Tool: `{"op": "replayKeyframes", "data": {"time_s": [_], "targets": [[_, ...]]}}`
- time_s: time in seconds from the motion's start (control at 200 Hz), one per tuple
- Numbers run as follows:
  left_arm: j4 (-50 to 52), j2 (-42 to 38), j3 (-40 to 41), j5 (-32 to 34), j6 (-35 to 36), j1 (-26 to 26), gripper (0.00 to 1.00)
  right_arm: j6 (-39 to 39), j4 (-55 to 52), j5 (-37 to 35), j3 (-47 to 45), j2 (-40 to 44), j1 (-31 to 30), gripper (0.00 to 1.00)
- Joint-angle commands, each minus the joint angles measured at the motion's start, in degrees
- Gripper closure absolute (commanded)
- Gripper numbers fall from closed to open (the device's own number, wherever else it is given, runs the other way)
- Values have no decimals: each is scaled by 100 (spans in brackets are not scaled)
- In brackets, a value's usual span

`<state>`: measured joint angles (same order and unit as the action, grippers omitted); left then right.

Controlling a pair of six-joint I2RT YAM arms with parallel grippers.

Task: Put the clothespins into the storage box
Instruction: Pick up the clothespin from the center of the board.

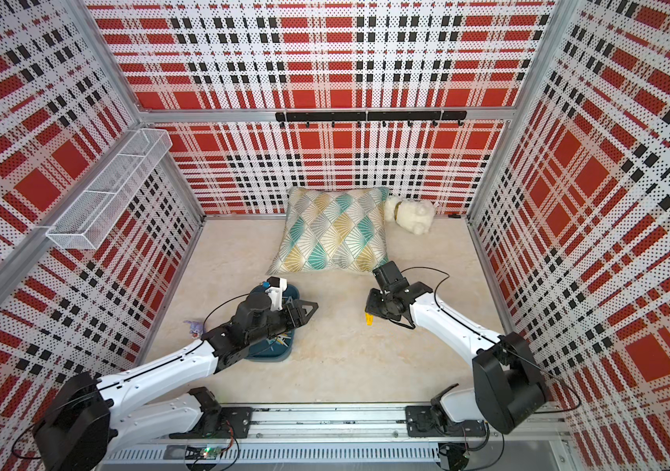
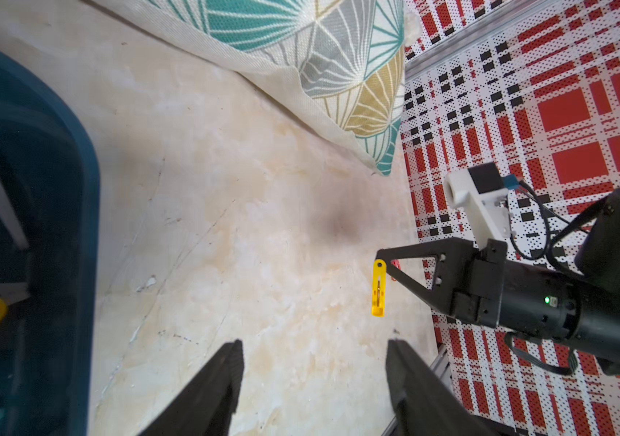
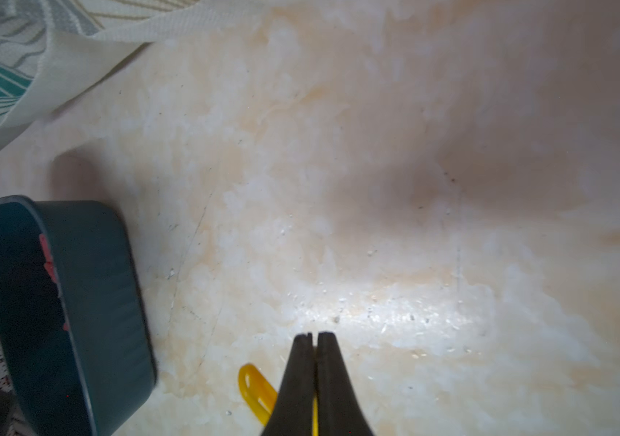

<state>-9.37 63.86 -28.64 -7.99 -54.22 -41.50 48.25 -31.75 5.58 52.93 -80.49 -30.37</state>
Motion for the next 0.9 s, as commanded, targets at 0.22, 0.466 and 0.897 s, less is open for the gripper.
{"op": "replayKeyframes", "data": {"time_s": [0.22, 0.466, 0.897], "targets": [[-839, 538, 14, -213, -186, -294, 36, 575, 706, 629, 787, -621, -592, 100], [-775, 788, -185, -77, -124, -403, 36, 781, 826, 802, 1278, -972, -1008, 100], [-719, 701, -247, 73, -107, -355, 59, 949, 912, 865, 1264, -978, -1305, 100]]}}
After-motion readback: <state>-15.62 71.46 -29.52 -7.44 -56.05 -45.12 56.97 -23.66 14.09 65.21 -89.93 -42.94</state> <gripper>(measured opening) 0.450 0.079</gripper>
